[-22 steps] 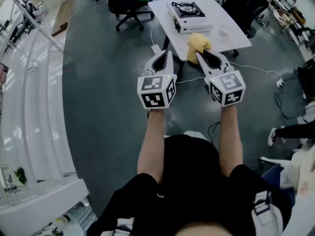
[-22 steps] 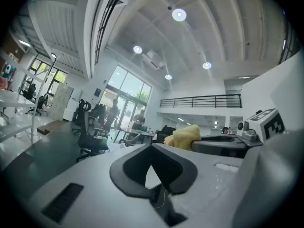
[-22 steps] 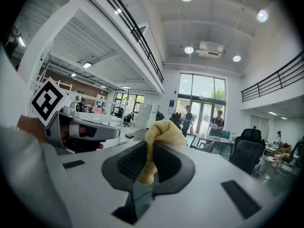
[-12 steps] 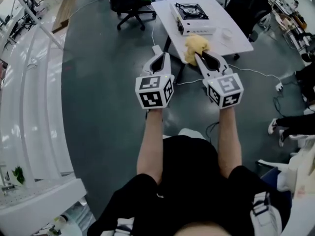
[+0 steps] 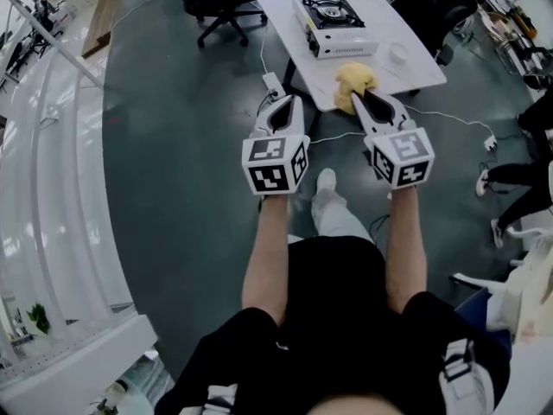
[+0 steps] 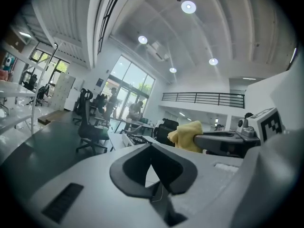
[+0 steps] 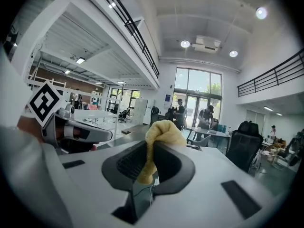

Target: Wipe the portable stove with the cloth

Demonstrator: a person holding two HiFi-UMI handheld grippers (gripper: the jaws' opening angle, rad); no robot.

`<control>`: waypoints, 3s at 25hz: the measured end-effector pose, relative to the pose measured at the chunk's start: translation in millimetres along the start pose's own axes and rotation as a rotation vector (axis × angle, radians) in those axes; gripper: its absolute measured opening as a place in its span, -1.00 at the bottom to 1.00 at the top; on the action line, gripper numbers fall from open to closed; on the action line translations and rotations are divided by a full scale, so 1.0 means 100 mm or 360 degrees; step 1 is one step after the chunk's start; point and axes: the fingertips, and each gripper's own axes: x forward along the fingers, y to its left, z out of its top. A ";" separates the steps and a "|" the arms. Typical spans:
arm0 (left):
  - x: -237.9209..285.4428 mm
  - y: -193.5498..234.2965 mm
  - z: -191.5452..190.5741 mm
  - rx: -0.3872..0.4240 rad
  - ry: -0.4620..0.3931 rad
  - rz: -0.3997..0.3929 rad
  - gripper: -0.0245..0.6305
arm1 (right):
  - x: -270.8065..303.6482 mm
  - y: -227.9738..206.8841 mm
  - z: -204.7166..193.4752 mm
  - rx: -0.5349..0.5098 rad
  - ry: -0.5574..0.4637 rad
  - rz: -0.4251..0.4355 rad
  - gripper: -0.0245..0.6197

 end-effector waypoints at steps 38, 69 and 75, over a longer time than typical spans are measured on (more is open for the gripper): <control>3.61 0.83 -0.30 -0.0001 0.0352 0.0497 -0.95 | 3.17 -2.13 -1.18 0.0097 0.0336 0.0665 -0.81; 4.62 0.84 -0.84 0.0108 0.0705 0.0294 -0.95 | 3.59 -2.55 -2.21 0.0284 0.0786 0.0663 -0.81; 4.71 0.72 -0.88 0.0125 0.0728 0.0243 -0.94 | 3.48 -2.78 -2.27 0.0341 0.0789 0.0582 -0.81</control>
